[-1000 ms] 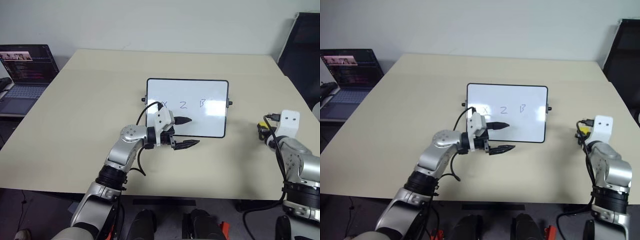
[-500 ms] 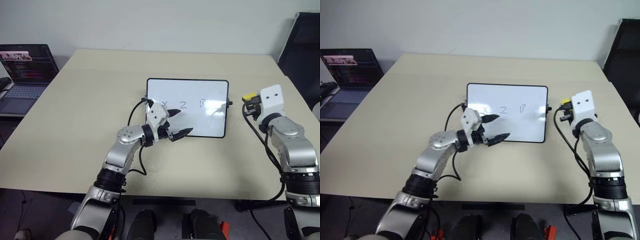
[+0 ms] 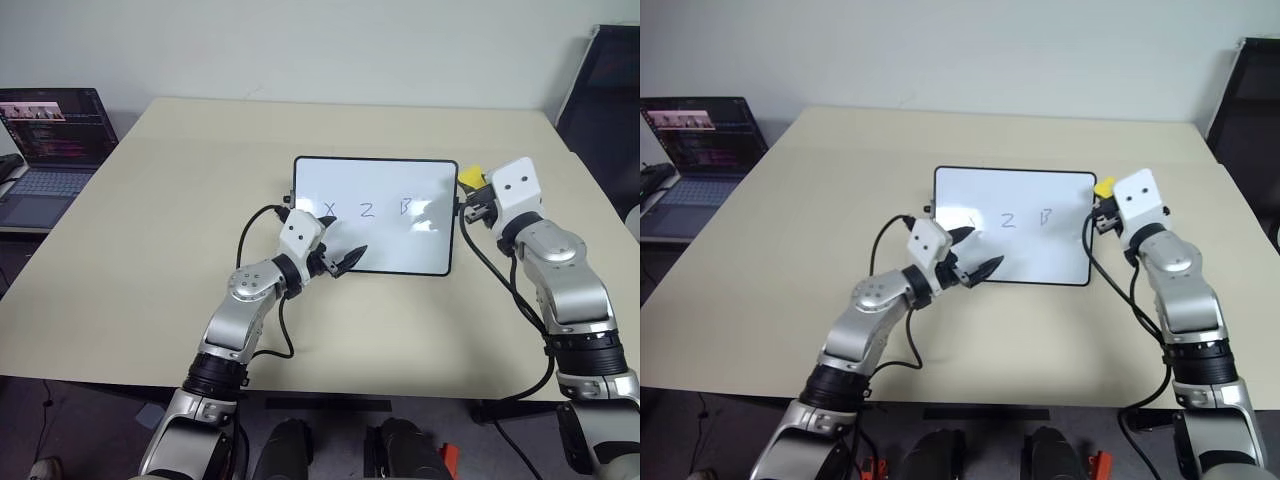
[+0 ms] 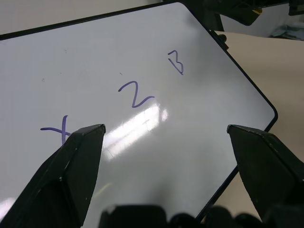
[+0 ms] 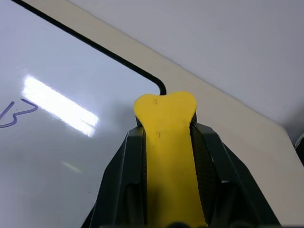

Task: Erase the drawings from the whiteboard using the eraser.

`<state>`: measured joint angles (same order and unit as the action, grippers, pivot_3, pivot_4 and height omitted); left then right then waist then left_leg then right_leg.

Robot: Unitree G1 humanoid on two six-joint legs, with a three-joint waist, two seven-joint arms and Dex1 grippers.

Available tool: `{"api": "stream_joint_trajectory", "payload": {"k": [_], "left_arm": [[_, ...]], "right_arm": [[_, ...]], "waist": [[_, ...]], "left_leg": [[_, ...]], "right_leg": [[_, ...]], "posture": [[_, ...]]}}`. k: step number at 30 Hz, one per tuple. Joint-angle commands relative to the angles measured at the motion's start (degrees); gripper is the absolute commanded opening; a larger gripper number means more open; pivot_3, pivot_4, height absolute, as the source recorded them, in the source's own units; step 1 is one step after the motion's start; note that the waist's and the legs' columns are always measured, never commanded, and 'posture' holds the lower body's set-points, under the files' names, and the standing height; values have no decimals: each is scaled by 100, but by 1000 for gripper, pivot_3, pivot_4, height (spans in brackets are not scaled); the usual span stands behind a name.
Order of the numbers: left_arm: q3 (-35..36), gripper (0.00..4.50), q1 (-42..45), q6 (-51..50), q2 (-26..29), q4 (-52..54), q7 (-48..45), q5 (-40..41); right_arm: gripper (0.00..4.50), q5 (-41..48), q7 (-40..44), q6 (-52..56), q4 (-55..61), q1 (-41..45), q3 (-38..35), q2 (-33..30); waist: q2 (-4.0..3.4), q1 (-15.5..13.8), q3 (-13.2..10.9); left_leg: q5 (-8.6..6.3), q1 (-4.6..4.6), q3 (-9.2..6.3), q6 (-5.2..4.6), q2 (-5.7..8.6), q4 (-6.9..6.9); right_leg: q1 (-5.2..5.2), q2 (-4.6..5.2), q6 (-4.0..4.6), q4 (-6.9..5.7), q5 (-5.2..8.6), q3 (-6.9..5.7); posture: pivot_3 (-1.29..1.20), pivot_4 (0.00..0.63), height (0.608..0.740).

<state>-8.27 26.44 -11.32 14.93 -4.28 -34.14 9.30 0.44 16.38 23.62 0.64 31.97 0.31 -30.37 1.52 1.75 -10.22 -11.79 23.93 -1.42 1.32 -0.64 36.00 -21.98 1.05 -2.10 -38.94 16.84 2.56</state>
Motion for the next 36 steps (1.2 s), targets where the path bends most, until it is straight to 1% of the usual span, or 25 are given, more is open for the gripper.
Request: {"api": "stream_joint_trajectory", "payload": {"k": [1,6,12,20,27,36], "left_arm": [[-32,4500,-80,44,9,406,75,-101],[-8,4500,-112,22,41,487,88,-132],[-141,4500,-124,128,38,490,130,-329],[-262,4500,-249,102,-106,631,216,-445],[-278,4500,-119,138,-138,533,268,-519],[-53,4500,-259,156,-17,663,532,-659]], "right_arm": [[969,-166,3,-397,26,152,109,138],[969,-225,-22,-521,-127,173,134,350],[969,-283,0,-669,-266,145,265,630],[969,-335,-7,-741,-346,190,258,749],[969,-366,-9,-832,-487,304,245,856],[969,-324,-32,-987,-601,488,208,1036]], "waist": [[0,6,0],[0,-7,0],[0,0,0],[0,-7,0],[0,4,0],[0,3,0]], "left_leg": [[0,0,0,0,0,0],[0,1,-1,1,-1,1],[0,0,0,0,-1,1],[0,0,-2,1,0,1],[0,-1,-1,0,-1,1],[0,-1,-1,1,-1,1]], "right_leg": [[0,0,0,0,0,0],[0,1,1,-1,0,-1],[0,1,1,-2,-1,-1],[0,2,1,-2,-1,-2],[0,1,1,-3,-1,-1],[0,2,1,-3,-1,-2]], "posture": [[0,150,740],[0,150,740],[0,150,740],[0,150,740],[0,150,740],[0,150,740]]}}
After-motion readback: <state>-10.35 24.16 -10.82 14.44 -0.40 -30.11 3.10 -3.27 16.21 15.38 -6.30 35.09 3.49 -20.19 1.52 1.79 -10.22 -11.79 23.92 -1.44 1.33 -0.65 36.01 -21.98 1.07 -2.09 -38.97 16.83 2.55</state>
